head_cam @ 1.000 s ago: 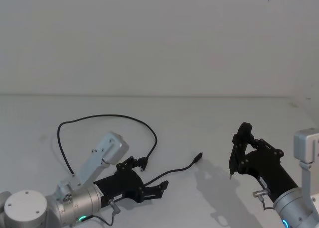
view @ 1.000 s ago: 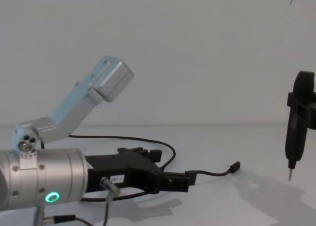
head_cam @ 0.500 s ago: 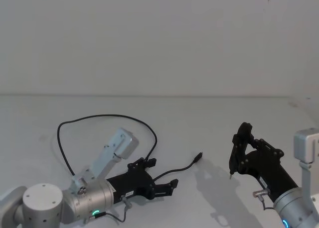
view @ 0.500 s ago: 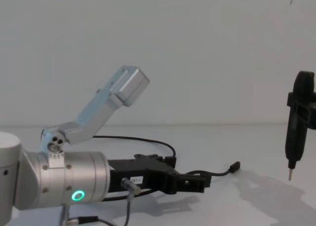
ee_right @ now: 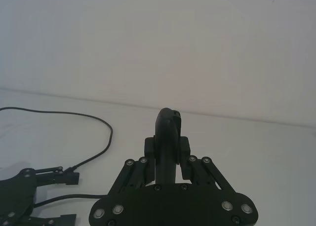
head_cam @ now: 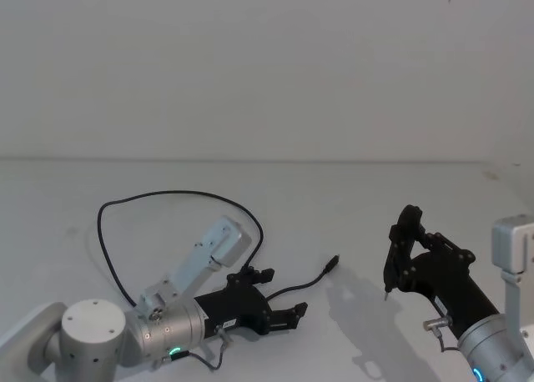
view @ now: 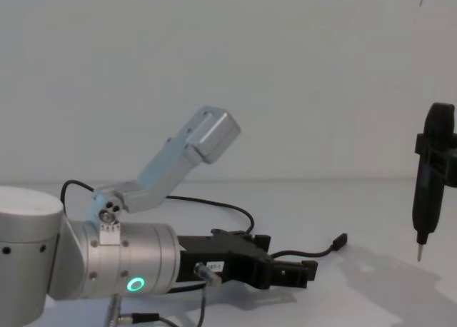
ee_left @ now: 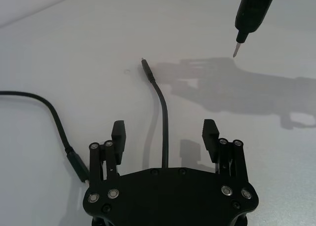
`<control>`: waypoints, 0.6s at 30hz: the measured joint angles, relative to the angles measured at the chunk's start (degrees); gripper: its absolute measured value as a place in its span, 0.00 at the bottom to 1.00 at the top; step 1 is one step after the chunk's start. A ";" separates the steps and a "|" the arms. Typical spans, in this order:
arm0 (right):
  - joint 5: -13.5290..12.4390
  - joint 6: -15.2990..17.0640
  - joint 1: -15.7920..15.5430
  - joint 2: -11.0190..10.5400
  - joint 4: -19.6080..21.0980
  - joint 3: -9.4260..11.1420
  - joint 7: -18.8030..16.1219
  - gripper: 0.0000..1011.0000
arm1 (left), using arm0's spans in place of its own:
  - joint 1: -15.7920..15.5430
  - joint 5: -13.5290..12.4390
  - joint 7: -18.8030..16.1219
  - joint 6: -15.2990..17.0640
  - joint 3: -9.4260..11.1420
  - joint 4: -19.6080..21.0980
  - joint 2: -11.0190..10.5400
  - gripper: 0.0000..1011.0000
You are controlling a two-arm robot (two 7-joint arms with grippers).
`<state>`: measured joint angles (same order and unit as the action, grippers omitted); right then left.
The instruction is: Pick up the data cable with the one hand.
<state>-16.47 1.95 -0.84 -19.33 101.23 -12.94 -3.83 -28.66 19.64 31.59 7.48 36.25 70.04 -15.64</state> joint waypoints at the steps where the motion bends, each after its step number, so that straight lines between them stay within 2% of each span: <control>1: 0.00 0.00 0.00 0.00 0.00 0.00 0.00 0.28 | -0.14 -0.21 0.03 -0.16 0.13 -0.20 0.06 0.93; 3: 0.00 0.00 0.00 0.00 0.00 0.00 0.00 0.28 | -0.54 -0.92 0.08 -0.86 0.53 -0.81 0.26 0.90; 6: 0.00 0.00 0.00 0.00 0.00 0.00 0.00 0.28 | -1.02 -1.81 0.09 -1.85 0.94 -1.54 0.52 0.79; 9: 0.00 0.00 0.00 0.00 0.00 0.00 0.00 0.28 | -1.30 -2.34 0.07 -2.42 1.15 -1.93 0.72 0.74; 18: 0.00 0.00 0.00 0.00 0.00 0.00 0.00 0.28 | -1.67 -3.89 -0.68 -4.18 1.30 -2.36 1.16 0.46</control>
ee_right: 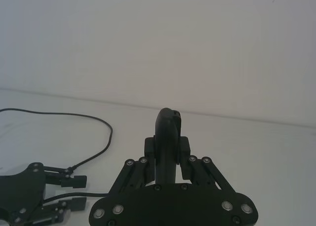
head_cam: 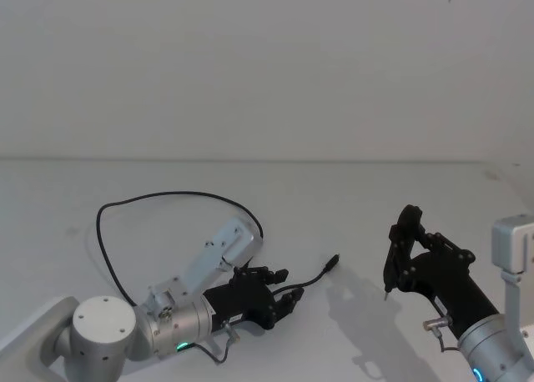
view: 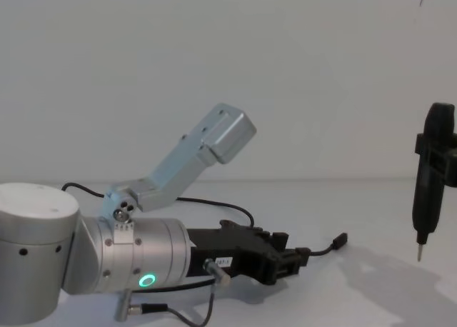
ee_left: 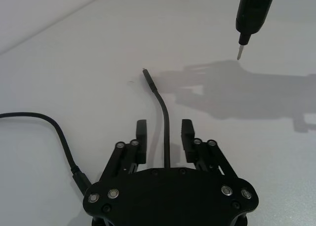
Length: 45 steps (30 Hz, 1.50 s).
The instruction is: Pick up the data cable with the one hand.
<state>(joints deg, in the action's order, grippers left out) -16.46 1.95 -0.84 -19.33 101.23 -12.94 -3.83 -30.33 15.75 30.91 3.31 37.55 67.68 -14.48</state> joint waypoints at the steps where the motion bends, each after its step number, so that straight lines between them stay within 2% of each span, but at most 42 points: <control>1: 0.00 0.00 0.00 0.00 0.00 0.00 0.00 0.28 | 0.00 -0.08 -0.08 -0.07 -0.02 0.01 0.01 0.42; 3: 0.00 0.00 0.00 0.00 0.00 0.00 0.00 0.28 | 0.02 -0.36 -0.30 -0.29 -0.13 0.14 0.01 0.34; 5: 0.00 0.00 0.00 0.00 0.00 0.00 0.00 0.28 | 0.09 -0.49 -0.40 -0.36 -0.19 0.29 0.01 0.32; 7: 0.00 0.00 0.00 0.00 0.00 0.00 0.00 0.28 | 0.27 -0.64 -0.50 -0.39 -0.30 0.61 -0.03 0.22; 10: 0.00 0.00 0.00 0.00 0.00 0.00 0.00 0.28 | 0.57 -0.82 -0.57 -0.39 -0.46 1.15 -0.18 0.15; 11: 0.00 0.00 0.00 0.00 0.00 0.00 0.00 0.28 | 0.73 -0.90 -0.58 -0.37 -0.51 1.39 -0.27 0.09; 14: 0.00 0.00 0.00 0.00 0.00 0.00 0.00 0.28 | 0.98 -0.99 -0.58 -0.27 -0.56 1.78 -0.42 0.04; 26: 0.00 0.00 0.00 0.00 0.00 0.00 0.00 0.28 | 3.28 -1.01 0.02 0.67 -1.06 5.02 -1.44 0.04; 31: 0.00 0.00 0.00 0.00 0.00 0.00 0.00 0.28 | 4.17 -0.11 0.62 0.91 -1.73 7.23 -2.10 0.04; 37: 0.00 0.00 0.00 0.00 0.00 0.00 0.00 0.28 | 5.75 2.09 2.03 1.51 -3.11 11.91 -4.02 0.04; 45: 0.00 0.00 0.00 0.00 0.00 0.01 0.00 0.28 | 8.57 5.44 3.97 3.10 -5.19 19.03 -7.75 0.04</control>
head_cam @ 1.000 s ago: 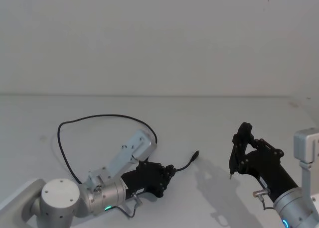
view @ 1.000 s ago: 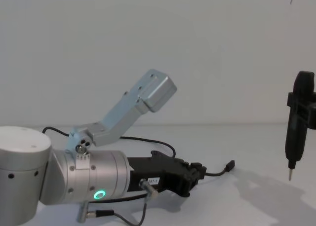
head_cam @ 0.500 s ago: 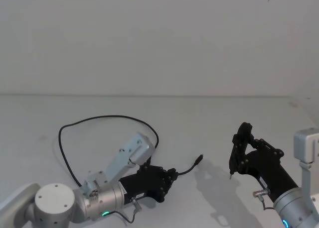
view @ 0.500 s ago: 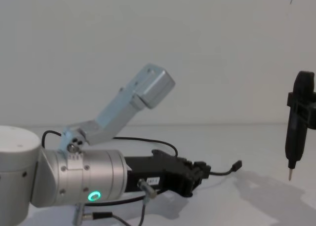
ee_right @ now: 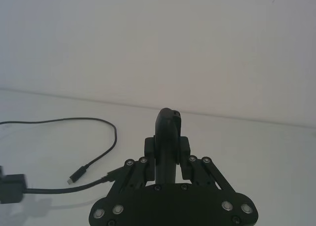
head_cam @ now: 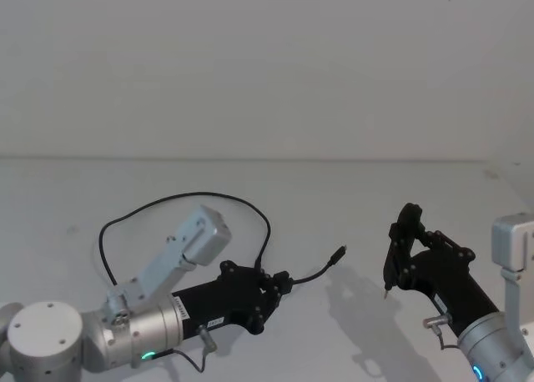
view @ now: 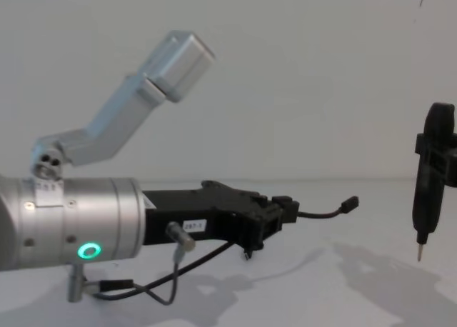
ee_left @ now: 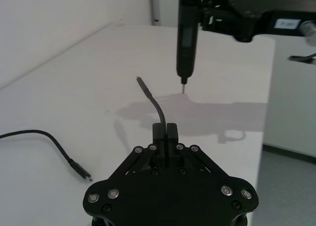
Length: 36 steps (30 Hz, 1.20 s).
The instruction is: Pick up the data cable with the one hand.
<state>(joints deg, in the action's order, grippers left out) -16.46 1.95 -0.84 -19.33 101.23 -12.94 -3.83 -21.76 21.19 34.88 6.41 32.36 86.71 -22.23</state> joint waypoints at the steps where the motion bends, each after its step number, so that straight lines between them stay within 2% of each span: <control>1: 0.00 0.00 0.00 0.01 0.00 0.00 0.00 0.28 | 0.22 0.15 0.07 0.11 -0.13 0.48 -0.28 0.04; 10: -0.24 -0.73 0.08 0.54 0.39 0.30 -0.36 0.28 | 2.38 2.48 0.81 1.84 -1.25 4.91 -3.02 0.04; 19: -2.26 -1.34 0.86 1.99 1.95 0.96 -1.31 0.28 | 3.46 3.61 1.02 2.81 -1.60 7.07 -4.53 0.04; 36: -7.13 2.24 3.16 5.45 3.60 0.48 -3.42 0.28 | 4.19 4.37 1.18 3.45 -1.81 8.52 -5.54 0.04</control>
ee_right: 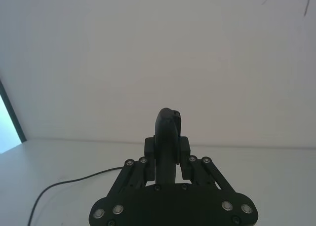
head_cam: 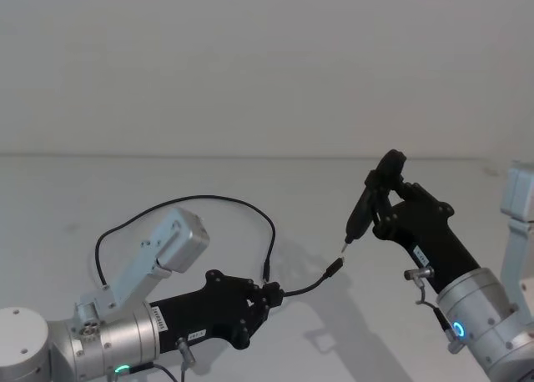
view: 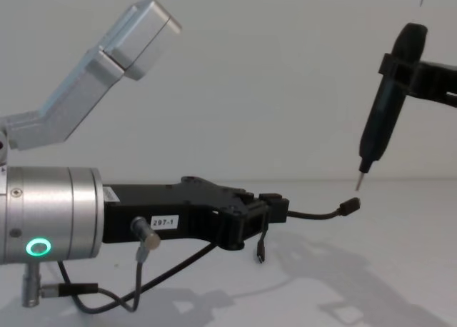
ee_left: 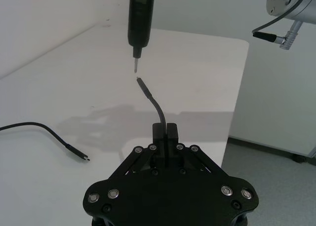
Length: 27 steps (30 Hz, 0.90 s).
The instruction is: Pick up the data cable with the one hand.
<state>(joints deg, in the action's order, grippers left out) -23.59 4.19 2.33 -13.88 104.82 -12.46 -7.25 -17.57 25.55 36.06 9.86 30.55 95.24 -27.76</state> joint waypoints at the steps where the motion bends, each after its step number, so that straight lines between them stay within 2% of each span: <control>1: -0.33 0.55 0.14 0.16 0.04 -0.11 -0.08 0.28 | 0.01 0.02 0.01 0.01 -0.01 0.03 -0.02 0.04; 13: -0.97 3.43 0.58 0.40 -0.12 -0.55 -0.30 0.28 | 0.14 0.16 0.03 0.17 -0.08 0.33 -0.24 0.04; 27: 0.02 3.91 0.68 0.33 -0.98 0.12 -0.13 0.28 | 0.21 0.25 0.03 0.22 -0.08 0.44 -0.31 0.04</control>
<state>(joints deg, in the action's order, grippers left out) -23.57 8.10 3.01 -13.55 103.84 -12.34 -7.39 -17.36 25.80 36.09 10.08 30.47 95.67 -28.07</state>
